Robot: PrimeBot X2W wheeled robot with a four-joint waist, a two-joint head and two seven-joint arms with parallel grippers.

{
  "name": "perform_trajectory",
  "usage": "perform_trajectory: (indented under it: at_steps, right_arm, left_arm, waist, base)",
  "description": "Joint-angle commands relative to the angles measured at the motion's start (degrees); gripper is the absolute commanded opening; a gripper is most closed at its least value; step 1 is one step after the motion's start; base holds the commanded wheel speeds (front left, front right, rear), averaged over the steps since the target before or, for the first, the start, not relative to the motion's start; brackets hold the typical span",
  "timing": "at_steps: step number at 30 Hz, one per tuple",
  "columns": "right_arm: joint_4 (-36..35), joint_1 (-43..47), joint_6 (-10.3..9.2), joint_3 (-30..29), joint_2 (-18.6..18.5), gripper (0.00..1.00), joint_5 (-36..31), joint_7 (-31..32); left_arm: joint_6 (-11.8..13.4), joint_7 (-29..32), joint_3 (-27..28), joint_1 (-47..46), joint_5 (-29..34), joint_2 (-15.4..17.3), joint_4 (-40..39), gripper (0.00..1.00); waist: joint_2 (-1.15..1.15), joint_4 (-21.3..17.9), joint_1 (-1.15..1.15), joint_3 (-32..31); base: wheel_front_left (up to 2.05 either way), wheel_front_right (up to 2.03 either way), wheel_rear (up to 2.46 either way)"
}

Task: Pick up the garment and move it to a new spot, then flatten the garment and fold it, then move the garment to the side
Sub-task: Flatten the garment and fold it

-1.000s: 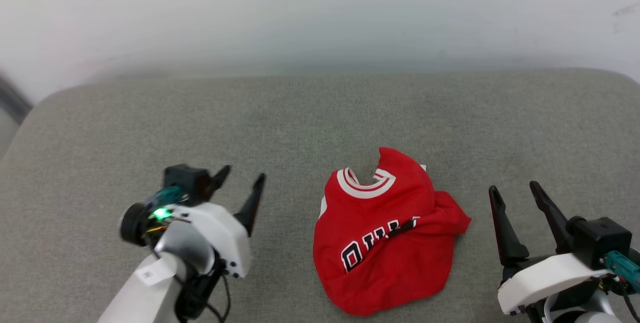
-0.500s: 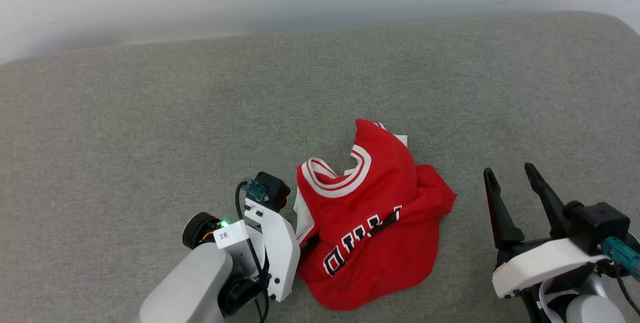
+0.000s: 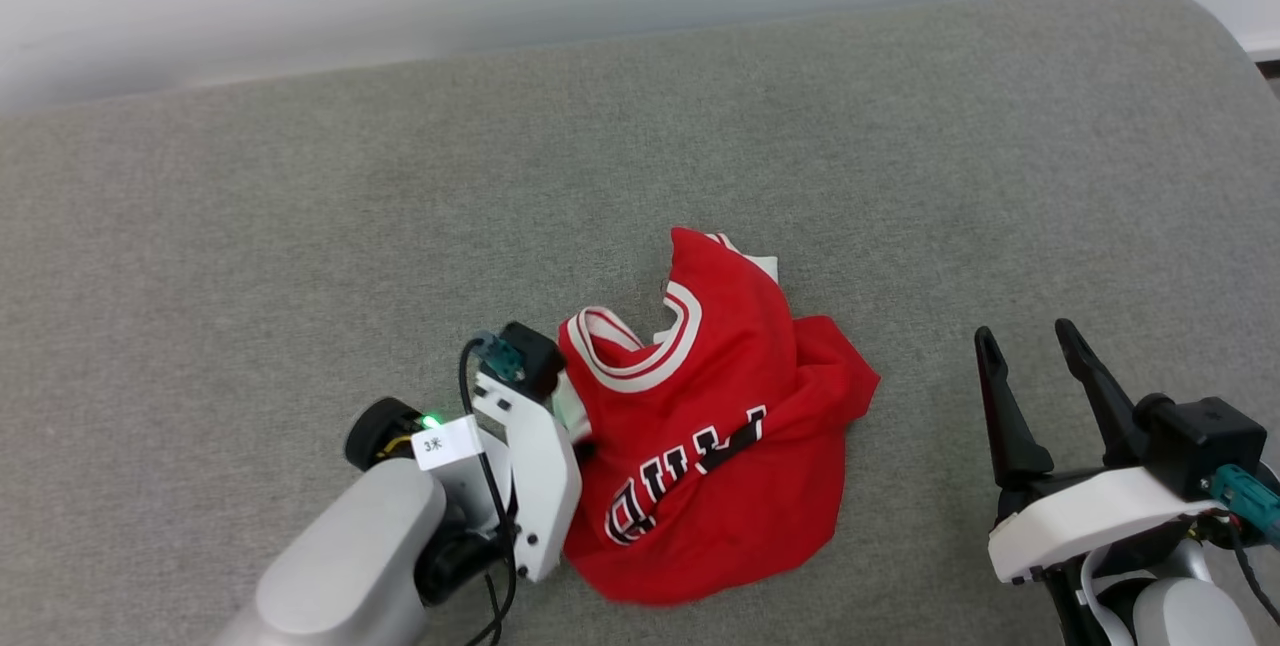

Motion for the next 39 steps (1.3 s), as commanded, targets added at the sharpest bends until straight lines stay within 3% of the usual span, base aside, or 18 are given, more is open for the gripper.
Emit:
perform_trajectory:
  at_steps: [1,5,10,11,15,19,20,22,30,39]
  right_arm:
    - [0.3,0.2,-0.04,-0.3,0.0,1.00,0.1,-0.3]
    - [0.8,0.5,-0.04,-0.5,0.0,1.00,0.6,-0.4]
    - [1.1,1.3,-0.04,-0.8,0.0,1.00,0.8,-0.1]
    - [1.1,1.4,-0.04,-0.9,0.0,1.00,0.9,0.0]
    - [1.0,1.4,-0.04,-0.8,0.0,1.00,1.1,0.0]
    - [1.1,1.8,-0.04,-1.1,0.0,1.00,0.9,0.2]
    - [1.0,1.9,-0.04,-1.2,0.0,1.00,0.8,0.4]
    - [0.8,1.9,-0.04,-1.5,0.0,1.00,0.4,0.5]
    - [-0.3,3.7,-0.04,-2.4,0.0,1.00,-0.3,1.6]
    - [-0.1,6.2,-0.04,-4.8,0.0,1.00,0.8,4.3]
  left_arm:
    - [1.2,-2.6,0.8,-0.2,1.5,1.1,-0.3,0.00]
    - [4.5,-8.4,3.6,-0.3,3.2,2.9,-4.0,0.00]
    - [10.5,-10.7,8.0,4.0,3.3,7.4,-10.3,0.00]
    - [14.6,-10.4,10.7,9.4,1.6,9.3,-14.2,0.00]
    - [19.0,-10.6,13.6,18.3,-2.0,10.2,-17.0,0.00]
    - [20.9,-11.8,14.7,24.7,-4.8,8.8,-16.6,0.00]
    - [20.8,-11.7,14.5,25.9,-5.7,8.1,-16.4,0.18]
    - [20.5,-12.7,14.5,26.9,-5.9,7.6,-16.0,1.00]
    - [22.0,-24.4,16.4,28.9,-2.7,5.8,-16.3,1.00]
    - [21.5,-38.2,18.3,29.9,1.3,5.3,-21.7,1.00]
  waist:
    - [0.00,0.5,0.00,-0.6]
    - [0.00,1.9,0.00,-2.1]
    - [0.00,3.9,0.00,-3.7]
    - [0.00,4.5,0.00,-4.0]
    - [0.00,5.0,0.00,-4.1]
    - [0.00,5.3,0.00,-4.7]
    - [0.00,5.4,0.00,-4.9]
    - [0.00,5.6,0.00,-5.3]
    - [0.00,5.1,0.00,-9.3]
    - [0.00,4.6,0.00,-12.1]
  base:
    - [0.00,0.00,0.00]
    - [0.00,0.00,0.00]
    - [0.00,0.00,0.00]
    - [0.00,0.00,0.00]
    - [0.00,0.00,0.00]
    - [0.00,0.00,0.00]
    - [0.00,0.00,0.00]
    - [0.00,0.00,0.00]
    - [0.00,0.00,0.00]
    - [0.00,0.00,0.00]
